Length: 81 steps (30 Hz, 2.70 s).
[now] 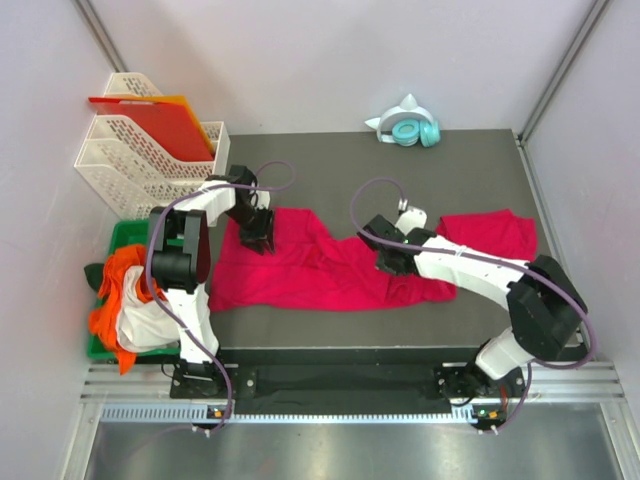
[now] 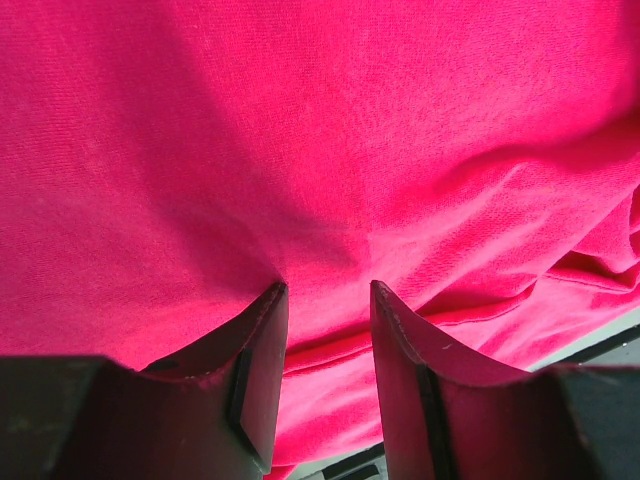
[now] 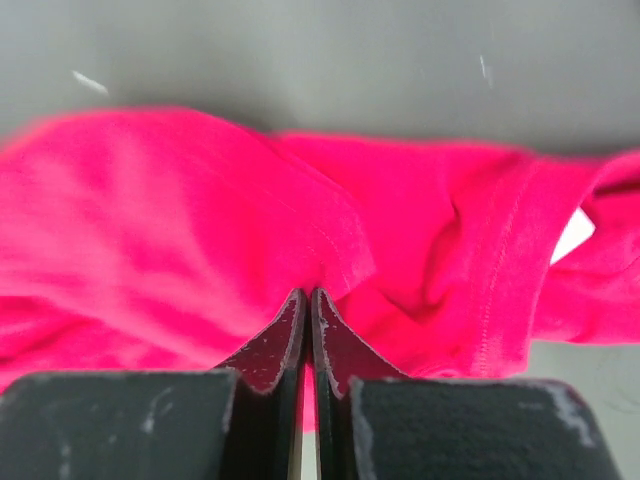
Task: Fold and stack the t-shirts
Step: Fold the flattened tshirt in 1/3 of the way
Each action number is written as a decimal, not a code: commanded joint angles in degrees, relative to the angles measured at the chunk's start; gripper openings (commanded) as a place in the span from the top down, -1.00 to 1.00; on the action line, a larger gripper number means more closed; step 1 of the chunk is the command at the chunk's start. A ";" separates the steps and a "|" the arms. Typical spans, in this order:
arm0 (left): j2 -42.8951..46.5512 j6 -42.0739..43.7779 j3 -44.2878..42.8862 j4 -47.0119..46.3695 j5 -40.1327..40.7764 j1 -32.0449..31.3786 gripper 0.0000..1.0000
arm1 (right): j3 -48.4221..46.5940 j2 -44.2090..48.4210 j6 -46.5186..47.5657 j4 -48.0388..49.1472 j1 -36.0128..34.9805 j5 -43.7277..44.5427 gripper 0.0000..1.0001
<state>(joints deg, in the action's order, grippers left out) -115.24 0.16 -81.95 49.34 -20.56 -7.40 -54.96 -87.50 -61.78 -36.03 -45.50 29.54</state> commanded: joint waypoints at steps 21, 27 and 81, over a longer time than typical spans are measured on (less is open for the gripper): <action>-3.84 -0.08 -8.74 -0.74 2.10 -0.34 0.14 | -38.99 -19.45 21.08 -7.83 16.48 12.47 1.00; -6.92 -2.27 -13.05 -0.56 3.15 0.01 0.14 | -47.69 -26.66 23.98 -8.26 20.35 12.03 1.00; -14.58 -6.67 -22.73 -8.21 22.14 8.89 1.00 | -55.17 -33.96 32.51 -2.47 24.93 9.31 1.00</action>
<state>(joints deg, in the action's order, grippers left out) -130.61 -7.16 -107.33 40.73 0.69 0.78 -110.43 -125.84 -30.15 -39.59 -21.67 37.85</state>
